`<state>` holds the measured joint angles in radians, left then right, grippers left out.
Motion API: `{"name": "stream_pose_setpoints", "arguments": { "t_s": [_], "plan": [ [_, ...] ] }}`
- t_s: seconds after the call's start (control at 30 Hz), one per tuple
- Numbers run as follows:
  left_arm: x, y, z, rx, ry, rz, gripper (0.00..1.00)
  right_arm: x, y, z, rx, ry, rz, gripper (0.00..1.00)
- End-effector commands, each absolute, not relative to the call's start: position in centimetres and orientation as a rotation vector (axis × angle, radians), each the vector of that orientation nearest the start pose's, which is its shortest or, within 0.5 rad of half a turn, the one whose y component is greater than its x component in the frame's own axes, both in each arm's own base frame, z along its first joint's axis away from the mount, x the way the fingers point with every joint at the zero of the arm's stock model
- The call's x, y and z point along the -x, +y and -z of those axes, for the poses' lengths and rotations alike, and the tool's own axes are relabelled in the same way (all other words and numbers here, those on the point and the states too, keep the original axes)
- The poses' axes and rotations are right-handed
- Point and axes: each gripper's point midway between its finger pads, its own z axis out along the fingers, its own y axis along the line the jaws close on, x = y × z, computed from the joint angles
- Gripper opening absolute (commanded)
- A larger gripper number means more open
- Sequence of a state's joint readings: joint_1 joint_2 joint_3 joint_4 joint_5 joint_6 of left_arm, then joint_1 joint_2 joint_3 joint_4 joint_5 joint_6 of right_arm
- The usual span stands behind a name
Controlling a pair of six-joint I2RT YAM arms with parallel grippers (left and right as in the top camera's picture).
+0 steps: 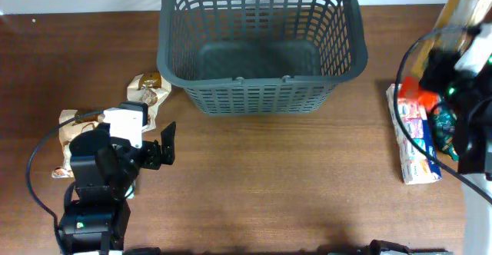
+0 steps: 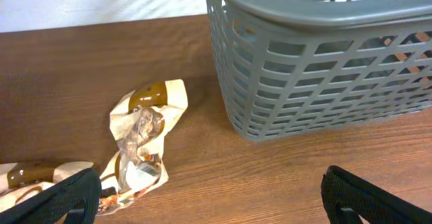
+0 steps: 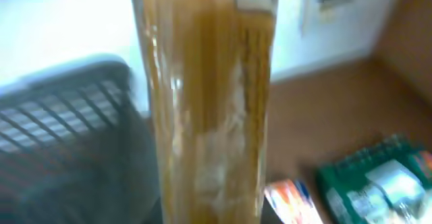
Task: Pack container
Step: 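Lift the spaghetti pack and drop it into the grey basket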
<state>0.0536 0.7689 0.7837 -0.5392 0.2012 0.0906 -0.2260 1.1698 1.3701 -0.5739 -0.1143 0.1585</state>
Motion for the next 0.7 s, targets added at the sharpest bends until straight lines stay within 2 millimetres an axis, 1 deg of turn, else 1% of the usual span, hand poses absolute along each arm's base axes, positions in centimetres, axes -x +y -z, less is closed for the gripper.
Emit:
{"name": "stream_pose_setpoints", "arguments": {
  "t_s": [0.0, 0.1, 0.17, 0.23, 0.27, 0.33, 0.4, 0.53, 0.67],
  "plan": [
    [-28.7, -1.7, -24.4, -0.175, 2.064, 0.100, 0.99, -37.2, -2.7, -44.8, -0.102, 1.699, -0.214, 0.04],
    [-28.7, -1.7, -24.4, -0.176, 2.065, 0.101, 0.99, -38.0, 0.1, -48.5, 0.030, 1.543, -0.285, 0.04],
    [-28.7, -1.7, -24.4, -0.176, 2.064, 0.100, 0.99, -38.4, 2.0, -50.6, 0.060, 1.454, -0.366, 0.04],
    [-28.7, -1.7, -24.4, -0.176, 2.065, 0.101, 0.99, -38.8, 3.9, -51.5, 0.095, 1.404, -0.437, 0.04],
    [-28.7, -1.7, -24.4, -0.176, 2.065, 0.101, 0.99, -39.4, 5.1, -51.5, 0.103, 1.397, -0.480, 0.04],
    [-28.7, -1.7, -24.4, -0.176, 2.065, 0.101, 0.99, -40.5, 7.0, -50.4, 0.131, 1.417, -0.528, 0.04],
    [-28.7, -1.7, -24.4, -0.176, 2.065, 0.101, 0.99, -41.8, 9.1, -48.7, 0.156, 1.459, -0.572, 0.04],
    [-28.7, -1.7, -24.4, -0.176, 2.065, 0.101, 0.99, -44.3, 13.1, -44.7, 0.211, 1.552, -0.656, 0.04],
    [-28.7, -1.7, -24.3, -0.175, 2.067, 0.101, 0.99, -45.8, 16.3, -40.7, 0.280, 1.638, -0.747, 0.03]
  ]
}}
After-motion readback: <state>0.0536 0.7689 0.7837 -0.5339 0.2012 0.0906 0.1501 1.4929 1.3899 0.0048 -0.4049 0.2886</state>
